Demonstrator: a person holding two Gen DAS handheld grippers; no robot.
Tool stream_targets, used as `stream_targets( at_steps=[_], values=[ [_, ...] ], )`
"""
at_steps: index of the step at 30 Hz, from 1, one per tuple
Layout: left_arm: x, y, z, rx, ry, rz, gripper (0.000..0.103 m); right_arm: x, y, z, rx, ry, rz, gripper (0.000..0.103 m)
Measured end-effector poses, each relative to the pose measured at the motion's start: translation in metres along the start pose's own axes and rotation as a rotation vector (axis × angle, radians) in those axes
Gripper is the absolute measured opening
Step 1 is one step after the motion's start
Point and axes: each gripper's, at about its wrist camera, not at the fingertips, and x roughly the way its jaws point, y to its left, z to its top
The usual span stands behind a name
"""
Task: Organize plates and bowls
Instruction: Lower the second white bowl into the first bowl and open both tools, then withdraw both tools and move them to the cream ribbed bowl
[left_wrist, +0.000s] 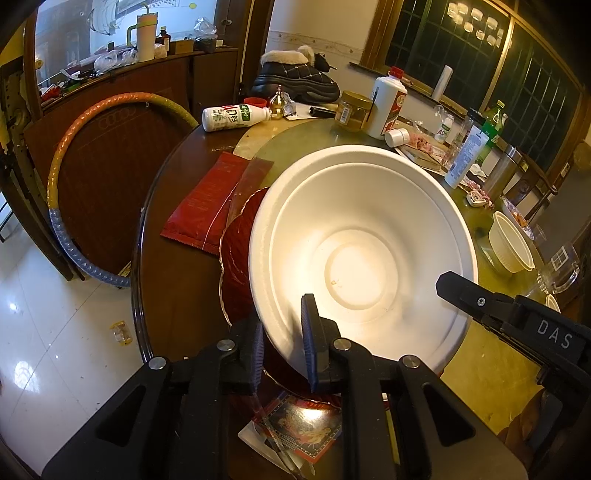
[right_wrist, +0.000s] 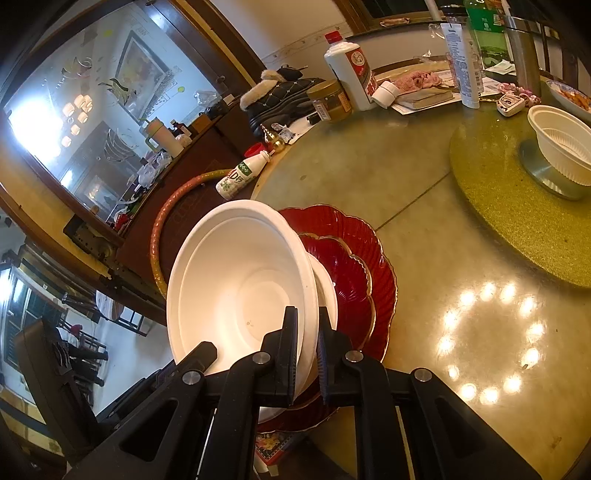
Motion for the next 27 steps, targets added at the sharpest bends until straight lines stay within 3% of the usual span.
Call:
stream_targets(
  at_steps=[11, 14, 16, 18, 19, 21, 25, 27],
  values=[
    [-0.001, 0.002, 0.000, -0.023, -0.007, -0.005, 0.017, 0.001, 0.002, 0.000, -0.004, -0.005, -0.011, 0.013],
    [-0.003, 0.003, 0.001, -0.031, -0.020, -0.005, 0.027, 0.000, 0.002, 0.000, -0.005, -0.009, -0.015, 0.017],
    [-0.005, 0.004, 0.001, -0.043, -0.032, -0.011, 0.050, -0.001, 0.003, 0.000, -0.011, -0.013, -0.019, 0.026],
    [-0.008, 0.004, 0.002, -0.052, -0.049, -0.024, 0.056, -0.003, 0.004, 0.000, -0.012, -0.024, -0.014, 0.049],
    [-0.010, 0.005, 0.003, -0.057, -0.053, -0.019, 0.062, -0.005, 0.005, 0.000, -0.012, -0.035, -0.011, 0.053],
    [-0.012, 0.008, 0.004, -0.074, -0.066, -0.025, 0.065, -0.010, 0.006, 0.000, -0.009, -0.058, -0.003, 0.069],
    [-0.022, 0.017, 0.007, -0.139, -0.106, -0.025, 0.066, -0.027, 0.002, 0.003, 0.027, -0.127, 0.014, 0.081],
    [-0.031, 0.025, 0.009, -0.200, -0.153, -0.030, 0.076, -0.035, -0.004, 0.005, 0.062, -0.159, 0.025, 0.088]
  ],
)
